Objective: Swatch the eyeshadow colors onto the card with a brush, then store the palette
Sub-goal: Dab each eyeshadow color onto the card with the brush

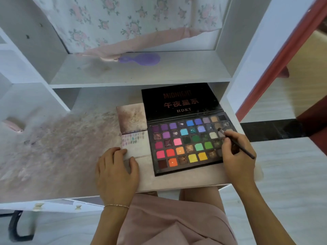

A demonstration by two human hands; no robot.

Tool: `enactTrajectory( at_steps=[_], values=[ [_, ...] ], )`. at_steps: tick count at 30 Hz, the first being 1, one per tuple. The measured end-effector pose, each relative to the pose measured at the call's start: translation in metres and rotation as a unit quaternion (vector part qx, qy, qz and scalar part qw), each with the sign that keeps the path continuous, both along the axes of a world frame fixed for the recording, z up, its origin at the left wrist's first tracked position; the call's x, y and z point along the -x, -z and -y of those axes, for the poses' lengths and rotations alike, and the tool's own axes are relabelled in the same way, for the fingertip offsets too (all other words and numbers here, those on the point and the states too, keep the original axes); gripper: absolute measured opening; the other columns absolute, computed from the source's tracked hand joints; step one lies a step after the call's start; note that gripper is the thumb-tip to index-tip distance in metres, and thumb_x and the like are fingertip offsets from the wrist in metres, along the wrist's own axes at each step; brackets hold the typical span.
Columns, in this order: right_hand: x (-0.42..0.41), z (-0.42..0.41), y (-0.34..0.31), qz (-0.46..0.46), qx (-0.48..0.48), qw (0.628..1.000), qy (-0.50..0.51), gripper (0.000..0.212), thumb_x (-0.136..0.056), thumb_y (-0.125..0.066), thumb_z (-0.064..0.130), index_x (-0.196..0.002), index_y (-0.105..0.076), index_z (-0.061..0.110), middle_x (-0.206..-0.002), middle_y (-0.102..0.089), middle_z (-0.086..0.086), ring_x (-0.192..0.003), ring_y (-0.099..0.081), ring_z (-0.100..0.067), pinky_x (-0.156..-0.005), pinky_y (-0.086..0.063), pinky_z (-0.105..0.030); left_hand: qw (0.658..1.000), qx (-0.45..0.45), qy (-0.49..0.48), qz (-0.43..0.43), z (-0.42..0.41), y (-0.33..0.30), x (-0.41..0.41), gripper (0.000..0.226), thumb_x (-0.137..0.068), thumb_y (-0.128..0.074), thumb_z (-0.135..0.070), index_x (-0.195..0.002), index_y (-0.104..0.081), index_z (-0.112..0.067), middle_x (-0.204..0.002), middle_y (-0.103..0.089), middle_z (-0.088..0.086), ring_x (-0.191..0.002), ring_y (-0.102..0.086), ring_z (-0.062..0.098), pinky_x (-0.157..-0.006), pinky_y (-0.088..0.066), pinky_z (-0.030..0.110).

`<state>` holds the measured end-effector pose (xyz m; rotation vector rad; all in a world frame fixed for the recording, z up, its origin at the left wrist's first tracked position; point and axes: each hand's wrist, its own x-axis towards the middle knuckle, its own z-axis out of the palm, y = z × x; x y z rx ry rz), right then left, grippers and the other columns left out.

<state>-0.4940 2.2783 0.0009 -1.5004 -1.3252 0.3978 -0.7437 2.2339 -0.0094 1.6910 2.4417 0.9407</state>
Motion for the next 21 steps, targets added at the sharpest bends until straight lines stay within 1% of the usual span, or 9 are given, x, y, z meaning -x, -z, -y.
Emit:
enactTrajectory(
  at_steps=[2,5,8,13,16,21],
  values=[
    [-0.0053,-0.0020,0.0001,-0.014,0.012,1.000,0.025,0.017,-0.089,-0.051,0.004,-0.098,-0.058,0.015,-0.095,-0.059,-0.001,-0.085,-0.057,-0.006,-0.066,-0.048,-0.010,1.000,0.002,-0.004,-0.006,-0.0009,0.0025,0.0005,0.035,-0.079,-0.045,-0.028,-0.096,-0.063,-0.004,-0.106,-0.062,0.016,-0.098,-0.057,0.037,-0.090,-0.045,0.050],
    [-0.0062,-0.0025,0.0006,-0.030,0.022,0.998,0.054,0.018,-0.089,-0.050,0.006,-0.096,-0.057,0.021,-0.092,-0.060,0.002,-0.083,-0.057,0.000,-0.067,-0.048,-0.015,1.000,0.004,0.001,-0.015,-0.0021,0.0036,0.0019,0.044,-0.079,-0.037,-0.035,-0.097,-0.063,-0.004,-0.107,-0.061,0.016,-0.098,-0.056,0.038,-0.089,-0.044,0.050],
    [-0.0055,-0.0031,0.0018,-0.036,0.034,0.997,0.057,0.018,-0.089,-0.051,0.007,-0.094,-0.055,0.024,-0.087,-0.058,0.009,-0.081,-0.057,0.003,-0.066,-0.047,-0.016,1.000,0.007,-0.004,-0.011,-0.0025,0.0024,0.0015,0.046,-0.078,-0.036,-0.036,-0.097,-0.063,-0.004,-0.109,-0.061,0.016,-0.099,-0.055,0.039,-0.088,-0.043,0.049],
    [-0.0059,-0.0053,0.0022,-0.025,0.055,0.997,0.047,0.015,-0.089,-0.051,0.007,-0.090,-0.053,0.022,-0.088,-0.060,0.000,-0.078,-0.057,-0.004,-0.065,-0.047,-0.019,1.000,0.014,-0.006,-0.016,-0.0025,0.0029,0.0010,0.047,-0.078,-0.035,-0.037,-0.097,-0.062,-0.005,-0.109,-0.060,0.015,-0.098,-0.055,0.038,-0.088,-0.044,0.050],
    [-0.0054,-0.0055,0.0032,-0.024,0.067,0.996,0.047,0.015,-0.089,-0.052,0.007,-0.089,-0.053,0.022,-0.088,-0.059,-0.002,-0.079,-0.056,-0.006,-0.063,-0.044,-0.016,1.000,0.017,-0.005,-0.019,-0.0028,0.0033,0.0007,0.047,-0.078,-0.035,-0.038,-0.097,-0.062,-0.005,-0.109,-0.060,0.015,-0.099,-0.055,0.037,-0.088,-0.044,0.051],
    [-0.0045,-0.0044,0.0011,-0.028,0.060,0.996,0.052,0.017,-0.088,-0.052,0.006,-0.089,-0.052,0.023,-0.087,-0.058,-0.001,-0.078,-0.056,-0.004,-0.063,-0.045,-0.017,1.000,0.012,-0.010,-0.024,-0.0033,0.0044,0.0007,0.045,-0.078,-0.036,-0.037,-0.097,-0.063,-0.006,-0.109,-0.061,0.014,-0.098,-0.055,0.038,-0.086,-0.044,0.049]
  ],
)
